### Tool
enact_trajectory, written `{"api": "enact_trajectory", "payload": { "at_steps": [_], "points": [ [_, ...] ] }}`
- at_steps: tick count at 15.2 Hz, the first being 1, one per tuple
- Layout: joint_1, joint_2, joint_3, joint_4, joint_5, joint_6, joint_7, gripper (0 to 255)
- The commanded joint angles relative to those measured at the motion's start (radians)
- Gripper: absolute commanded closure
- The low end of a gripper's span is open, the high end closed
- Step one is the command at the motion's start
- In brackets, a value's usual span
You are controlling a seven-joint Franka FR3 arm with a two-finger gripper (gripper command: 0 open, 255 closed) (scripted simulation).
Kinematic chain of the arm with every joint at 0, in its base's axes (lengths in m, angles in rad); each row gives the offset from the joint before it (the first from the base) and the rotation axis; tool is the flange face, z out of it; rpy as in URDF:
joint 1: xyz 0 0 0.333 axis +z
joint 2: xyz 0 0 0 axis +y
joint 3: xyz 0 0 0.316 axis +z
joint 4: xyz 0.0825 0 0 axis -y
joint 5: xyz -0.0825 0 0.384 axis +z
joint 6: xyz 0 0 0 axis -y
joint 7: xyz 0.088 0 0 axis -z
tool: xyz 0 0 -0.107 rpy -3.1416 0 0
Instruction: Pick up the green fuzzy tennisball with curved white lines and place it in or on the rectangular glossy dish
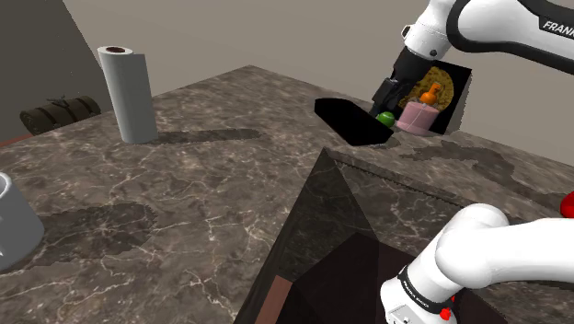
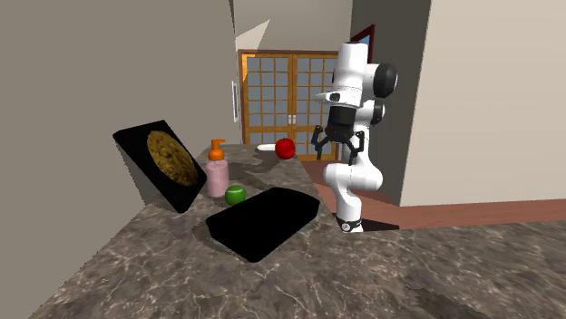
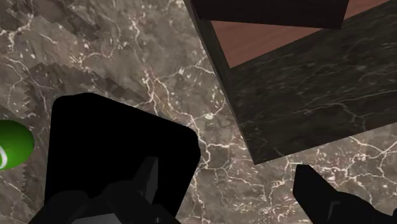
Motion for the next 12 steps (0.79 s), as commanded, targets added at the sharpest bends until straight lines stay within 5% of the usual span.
{"api": "enact_trajectory", "payload": {
  "at_steps": [1, 12],
  "points": [
    [0.0, 0.0, 0.0, 0.0, 0.0, 0.0, 0.0, 0],
    [-0.047, 0.26, -0.306, 0.173, 0.051, 0.034, -0.198, 0]
  ]
}}
